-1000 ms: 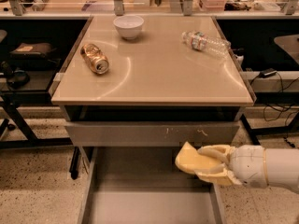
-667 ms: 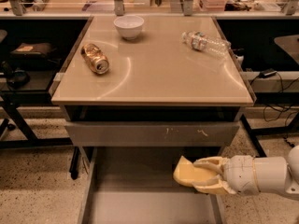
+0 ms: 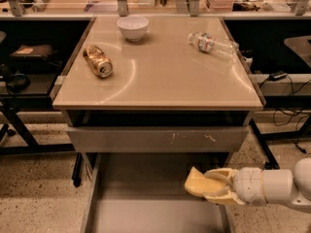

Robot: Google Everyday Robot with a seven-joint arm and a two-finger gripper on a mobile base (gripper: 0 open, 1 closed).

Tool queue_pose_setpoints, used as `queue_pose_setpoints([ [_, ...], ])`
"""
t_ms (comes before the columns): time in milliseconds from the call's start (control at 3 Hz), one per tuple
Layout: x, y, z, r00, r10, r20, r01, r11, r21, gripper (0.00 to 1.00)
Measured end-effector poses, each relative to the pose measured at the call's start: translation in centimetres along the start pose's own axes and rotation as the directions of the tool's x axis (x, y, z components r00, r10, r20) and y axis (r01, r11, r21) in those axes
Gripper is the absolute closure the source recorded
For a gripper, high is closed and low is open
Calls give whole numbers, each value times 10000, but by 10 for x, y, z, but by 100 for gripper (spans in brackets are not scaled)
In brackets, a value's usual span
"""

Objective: Place sponge into middle drawer

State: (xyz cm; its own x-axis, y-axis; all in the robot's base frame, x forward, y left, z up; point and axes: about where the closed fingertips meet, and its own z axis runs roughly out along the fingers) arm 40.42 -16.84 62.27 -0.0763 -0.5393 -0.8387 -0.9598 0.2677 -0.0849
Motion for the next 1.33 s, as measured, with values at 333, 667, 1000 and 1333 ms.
queue_pose_setpoints([
  [333,0,4,5,9998,-142,-165,141,9999,-67,100],
  [667,34,-1,38,9983,208,-548,-230,9989,-416,100],
  [1000,78,-8,90,9965,372,-743,-429,9961,-773,100],
  [1333,118,-16,135,9967,326,-740,-402,9939,-1029,100],
])
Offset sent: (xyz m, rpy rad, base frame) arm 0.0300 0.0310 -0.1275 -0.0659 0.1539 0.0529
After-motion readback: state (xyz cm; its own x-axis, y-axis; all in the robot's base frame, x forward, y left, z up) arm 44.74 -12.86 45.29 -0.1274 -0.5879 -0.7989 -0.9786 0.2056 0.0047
